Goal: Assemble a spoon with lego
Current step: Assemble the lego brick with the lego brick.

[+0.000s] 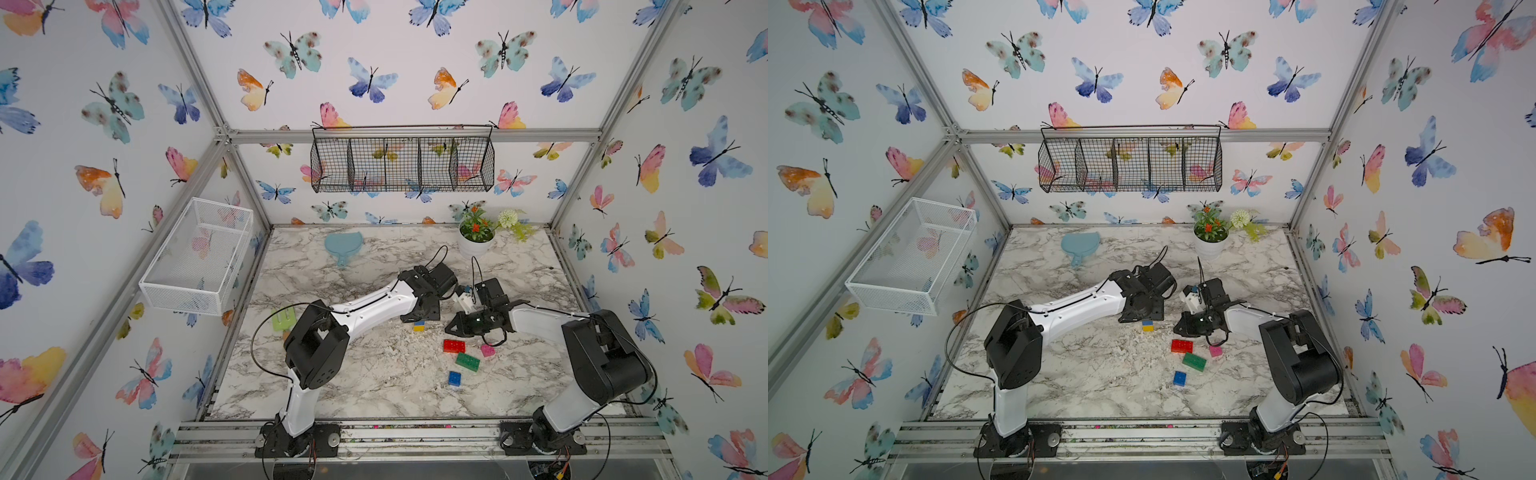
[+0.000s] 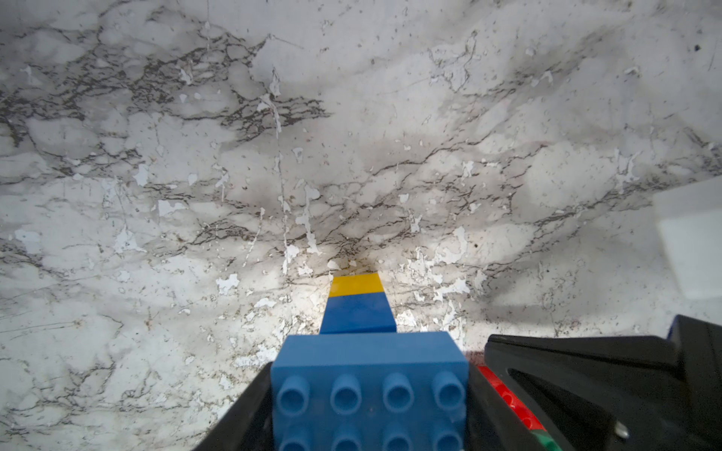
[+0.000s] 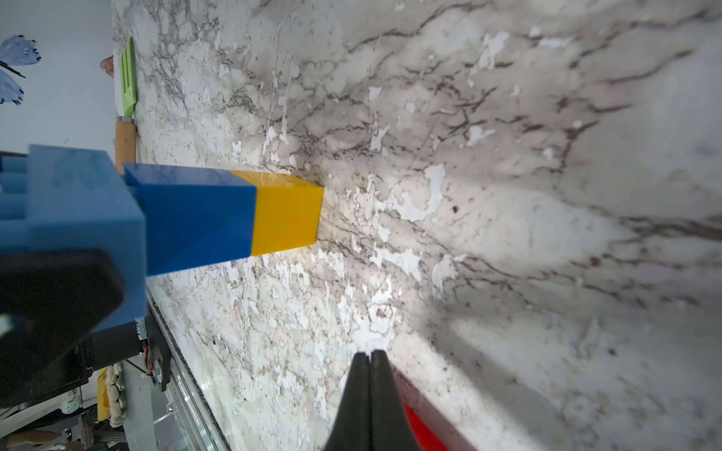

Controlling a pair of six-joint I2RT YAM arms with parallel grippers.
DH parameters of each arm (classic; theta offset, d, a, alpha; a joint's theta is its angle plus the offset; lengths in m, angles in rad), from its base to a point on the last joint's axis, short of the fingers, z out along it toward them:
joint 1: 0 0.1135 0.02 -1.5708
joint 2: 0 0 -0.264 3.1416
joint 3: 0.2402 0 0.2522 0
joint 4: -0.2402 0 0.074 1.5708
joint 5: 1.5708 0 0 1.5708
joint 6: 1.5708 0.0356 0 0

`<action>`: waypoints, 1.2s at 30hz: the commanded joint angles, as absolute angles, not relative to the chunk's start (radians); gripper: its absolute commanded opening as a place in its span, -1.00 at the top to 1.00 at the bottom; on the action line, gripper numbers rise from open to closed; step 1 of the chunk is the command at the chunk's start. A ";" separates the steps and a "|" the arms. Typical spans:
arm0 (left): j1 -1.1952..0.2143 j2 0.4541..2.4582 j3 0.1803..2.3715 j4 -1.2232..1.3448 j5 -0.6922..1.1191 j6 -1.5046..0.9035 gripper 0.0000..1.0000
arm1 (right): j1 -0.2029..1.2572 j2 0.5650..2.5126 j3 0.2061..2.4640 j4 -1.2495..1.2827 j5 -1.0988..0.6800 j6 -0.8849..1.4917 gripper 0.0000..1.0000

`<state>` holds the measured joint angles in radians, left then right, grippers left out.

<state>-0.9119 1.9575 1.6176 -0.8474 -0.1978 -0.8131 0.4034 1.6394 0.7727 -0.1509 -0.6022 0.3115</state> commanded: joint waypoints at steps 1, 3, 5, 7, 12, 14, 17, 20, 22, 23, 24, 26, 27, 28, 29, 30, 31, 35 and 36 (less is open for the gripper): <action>-0.913 2.003 1.538 -0.946 -0.153 -0.801 0.34 | 0.398 1.640 0.778 -0.161 -0.626 0.296 0.90; -0.913 2.003 1.527 -0.958 -0.160 -0.790 0.36 | 0.397 1.641 0.779 -0.162 -0.626 0.293 0.90; -0.914 1.973 1.523 -0.971 -0.167 -0.785 0.36 | 0.397 1.644 0.779 -0.163 -0.627 0.292 0.91; -0.913 1.964 1.522 -0.970 -0.171 -0.780 0.37 | 0.397 1.646 0.779 -0.161 -0.627 0.291 0.91; -0.915 1.966 1.533 -0.987 -0.172 -0.744 0.42 | 0.397 1.650 0.781 -0.164 -0.633 0.288 0.92; -0.916 1.972 1.536 -0.990 -0.168 -0.725 0.42 | 0.398 1.648 0.779 -0.163 -0.635 0.290 0.92; -0.915 1.989 1.559 -1.005 -0.164 -0.700 0.44 | 0.397 1.645 0.778 -0.166 -0.634 0.291 0.92; -0.918 2.012 1.585 -1.019 -0.146 -0.669 0.46 | 0.397 1.643 0.778 -0.171 -0.629 0.291 0.92; -0.921 2.026 1.597 -1.048 -0.152 -0.656 0.47 | 0.397 1.641 0.776 -0.173 -0.629 0.295 0.92; -0.922 2.021 1.596 -1.055 -0.158 -0.651 0.47 | 0.397 1.641 0.776 -0.173 -0.628 0.296 0.92; -0.923 2.015 1.586 -1.056 -0.157 -0.644 0.47 | 0.397 1.641 0.776 -0.170 -0.629 0.297 0.92; -0.922 2.003 1.570 -1.061 -0.167 -0.631 0.48 | 0.397 1.643 0.776 -0.171 -0.630 0.299 0.92; -0.922 2.002 1.563 -1.063 -0.171 -0.624 0.48 | 0.397 1.644 0.776 -0.172 -0.632 0.301 0.92; -0.920 2.002 1.560 -1.063 -0.175 -0.617 0.49 | 0.397 1.644 0.776 -0.172 -0.632 0.301 0.92; -0.920 2.003 1.560 -1.065 -0.183 -0.610 0.49 | 0.398 1.644 0.776 -0.174 -0.631 0.301 0.92; -0.920 2.003 1.564 -1.068 -0.190 -0.608 0.49 | 0.397 1.643 0.778 -0.177 -0.629 0.299 0.93; -0.921 2.002 1.570 -1.069 -0.195 -0.607 0.49 | 0.397 1.643 0.779 -0.180 -0.627 0.298 0.93; -0.921 1.963 1.590 -1.056 -0.202 -0.608 0.49 | 0.397 1.640 0.782 -0.196 -0.614 0.295 0.93; -0.921 1.960 1.590 -1.052 -0.201 -0.609 0.49 | 0.397 1.640 0.784 -0.199 -0.611 0.292 0.93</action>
<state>-0.9195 1.9480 1.6249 -0.9104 -0.1986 -0.6281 0.4026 1.6398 0.7731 -0.1600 -0.6167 0.3023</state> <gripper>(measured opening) 0.641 0.048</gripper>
